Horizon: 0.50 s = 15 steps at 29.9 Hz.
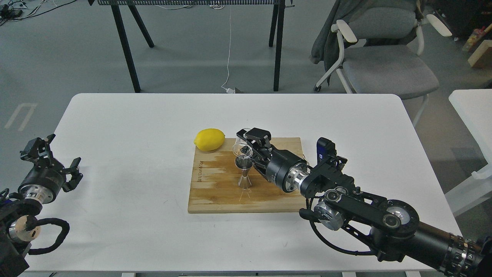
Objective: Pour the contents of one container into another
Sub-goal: 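Tilt the clear glass with the right gripper to pour into the jigger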
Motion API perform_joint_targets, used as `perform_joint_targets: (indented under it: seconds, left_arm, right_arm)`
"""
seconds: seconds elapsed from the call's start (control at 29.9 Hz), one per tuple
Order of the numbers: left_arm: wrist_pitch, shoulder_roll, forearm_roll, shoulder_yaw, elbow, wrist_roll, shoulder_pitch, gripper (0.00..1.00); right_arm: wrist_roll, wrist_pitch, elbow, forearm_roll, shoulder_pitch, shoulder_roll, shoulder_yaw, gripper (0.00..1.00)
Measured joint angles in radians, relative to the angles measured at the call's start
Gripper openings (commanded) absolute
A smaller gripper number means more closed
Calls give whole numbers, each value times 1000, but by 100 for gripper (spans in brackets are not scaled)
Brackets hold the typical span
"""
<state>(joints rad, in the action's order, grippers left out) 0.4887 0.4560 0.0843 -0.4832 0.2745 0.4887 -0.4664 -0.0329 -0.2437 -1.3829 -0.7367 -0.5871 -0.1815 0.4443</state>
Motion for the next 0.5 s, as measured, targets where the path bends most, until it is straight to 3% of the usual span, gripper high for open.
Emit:
perform_joint_targets:
  seconds: [0.5]
  left_arm:
    - [0,0,0,0,0,0,0,99]
  right_arm:
    - [2,0,21,-41,-14,-8,-7,47]
